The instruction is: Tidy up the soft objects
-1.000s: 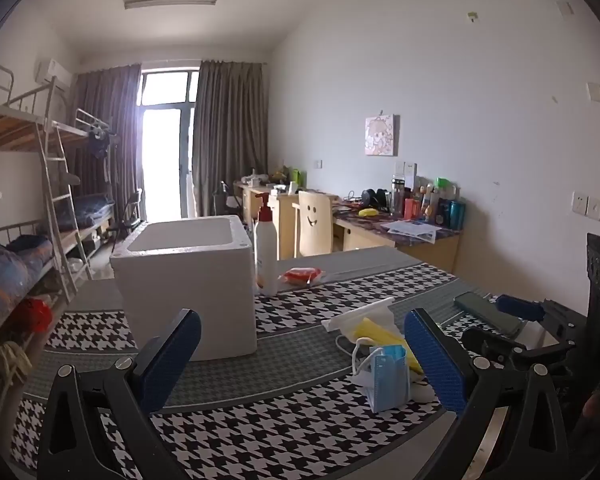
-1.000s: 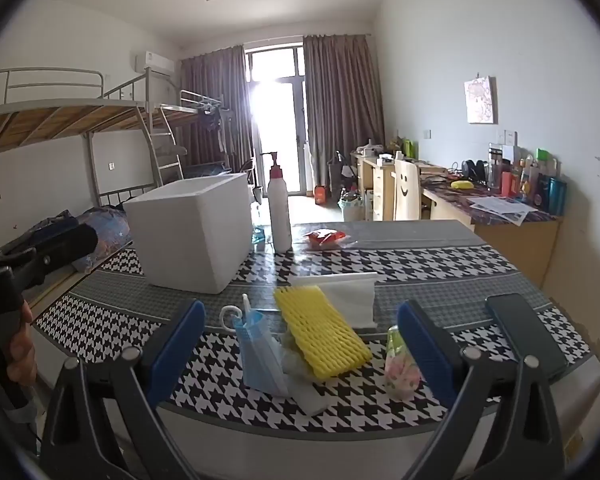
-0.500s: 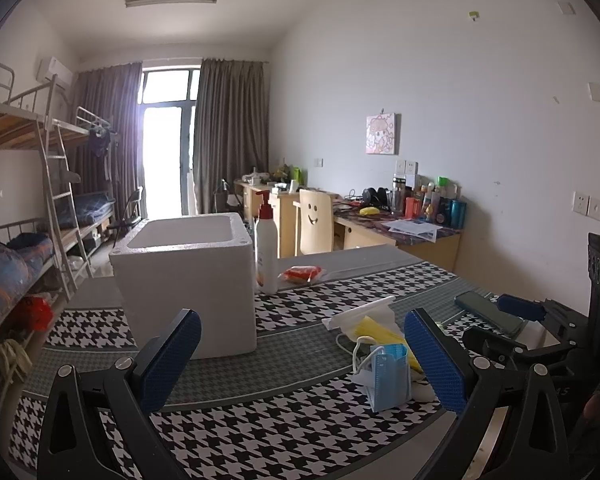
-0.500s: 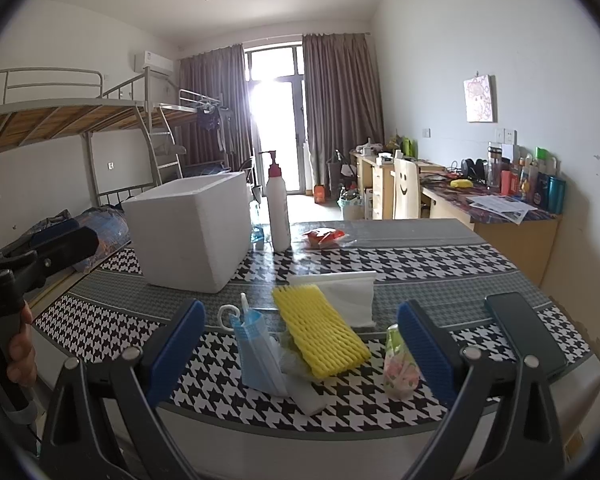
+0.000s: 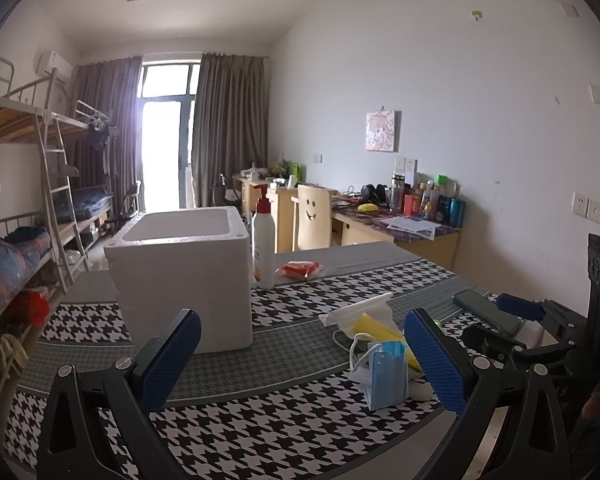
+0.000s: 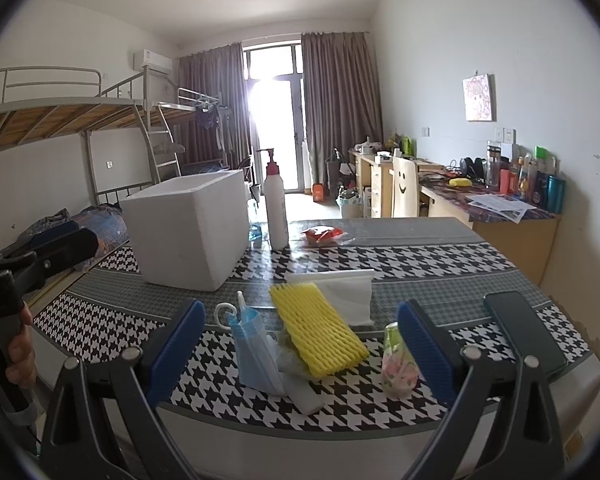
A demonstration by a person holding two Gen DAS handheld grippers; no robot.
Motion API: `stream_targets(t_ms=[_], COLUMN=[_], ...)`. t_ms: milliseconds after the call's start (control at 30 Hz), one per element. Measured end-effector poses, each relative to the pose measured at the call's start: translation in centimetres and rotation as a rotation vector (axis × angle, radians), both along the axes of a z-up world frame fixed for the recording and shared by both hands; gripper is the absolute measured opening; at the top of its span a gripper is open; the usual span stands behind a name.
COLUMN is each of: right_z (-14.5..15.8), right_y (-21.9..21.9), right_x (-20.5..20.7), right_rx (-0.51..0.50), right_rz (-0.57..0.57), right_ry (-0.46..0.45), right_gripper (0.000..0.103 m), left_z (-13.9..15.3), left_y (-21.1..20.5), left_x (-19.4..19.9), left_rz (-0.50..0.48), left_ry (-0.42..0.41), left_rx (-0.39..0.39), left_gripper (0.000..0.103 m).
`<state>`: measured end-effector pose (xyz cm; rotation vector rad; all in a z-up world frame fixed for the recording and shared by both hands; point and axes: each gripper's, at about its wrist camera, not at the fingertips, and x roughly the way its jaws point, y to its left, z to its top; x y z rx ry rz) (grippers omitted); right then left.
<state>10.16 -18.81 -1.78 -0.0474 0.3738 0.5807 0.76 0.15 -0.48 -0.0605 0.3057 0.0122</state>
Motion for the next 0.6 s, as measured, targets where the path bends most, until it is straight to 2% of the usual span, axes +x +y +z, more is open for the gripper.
stream_targets(t_ms=[600], right_z=[-1.1], right_y=[-1.0], right_x=[1.1], right_rx=[-0.012], right_rz=[-0.044], right_ry=[0.042], right_gripper=[0.099], left_z=[-1.8], left_y=[-2.2], left_x=[1.8], left_rz=[-0.099], left_ry=[0.075], left_rx=[0.004], left_gripper=[0.102])
